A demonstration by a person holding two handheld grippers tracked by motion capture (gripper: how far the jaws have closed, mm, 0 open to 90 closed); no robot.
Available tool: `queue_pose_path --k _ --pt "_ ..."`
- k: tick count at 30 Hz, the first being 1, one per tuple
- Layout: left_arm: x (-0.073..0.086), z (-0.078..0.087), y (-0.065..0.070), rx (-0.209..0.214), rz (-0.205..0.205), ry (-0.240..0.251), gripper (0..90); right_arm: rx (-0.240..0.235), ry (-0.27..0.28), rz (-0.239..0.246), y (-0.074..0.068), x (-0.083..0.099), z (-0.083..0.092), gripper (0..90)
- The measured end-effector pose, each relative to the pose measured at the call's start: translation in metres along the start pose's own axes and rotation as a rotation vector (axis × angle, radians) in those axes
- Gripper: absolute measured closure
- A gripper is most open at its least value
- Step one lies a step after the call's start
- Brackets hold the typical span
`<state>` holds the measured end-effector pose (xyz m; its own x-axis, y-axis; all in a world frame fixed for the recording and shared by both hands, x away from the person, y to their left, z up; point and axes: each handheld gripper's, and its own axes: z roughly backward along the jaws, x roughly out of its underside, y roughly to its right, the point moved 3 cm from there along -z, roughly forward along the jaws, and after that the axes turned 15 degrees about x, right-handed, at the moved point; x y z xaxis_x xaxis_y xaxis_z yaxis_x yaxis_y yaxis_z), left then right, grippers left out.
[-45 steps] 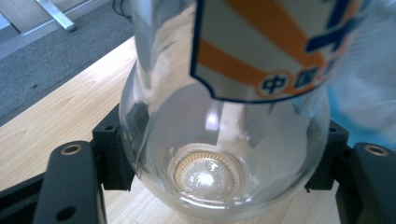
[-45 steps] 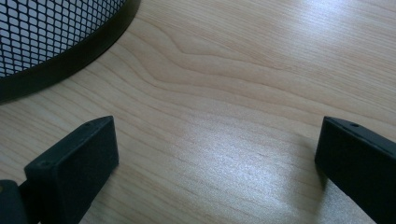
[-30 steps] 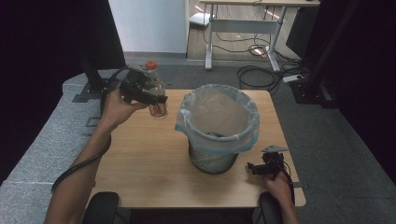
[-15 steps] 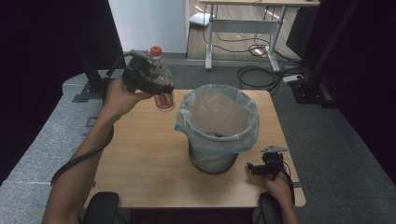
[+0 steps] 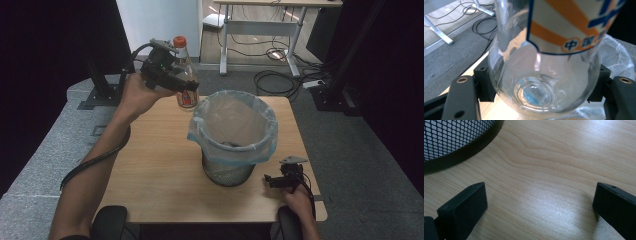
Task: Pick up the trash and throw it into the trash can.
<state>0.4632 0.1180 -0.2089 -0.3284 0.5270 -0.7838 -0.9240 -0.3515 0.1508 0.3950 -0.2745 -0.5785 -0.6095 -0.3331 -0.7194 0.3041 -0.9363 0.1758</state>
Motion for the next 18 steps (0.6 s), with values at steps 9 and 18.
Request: queue_pose_path --k 9,18 --pt "-0.010 -0.024 0.009 0.037 -0.026 -0.004 27.9 -0.002 0.001 0.002 0.000 0.000 0.000 0.0" --pt "-0.008 -0.051 0.013 0.066 -0.044 -0.016 27.9 -0.006 0.001 0.005 -0.001 0.000 0.000 0.0"
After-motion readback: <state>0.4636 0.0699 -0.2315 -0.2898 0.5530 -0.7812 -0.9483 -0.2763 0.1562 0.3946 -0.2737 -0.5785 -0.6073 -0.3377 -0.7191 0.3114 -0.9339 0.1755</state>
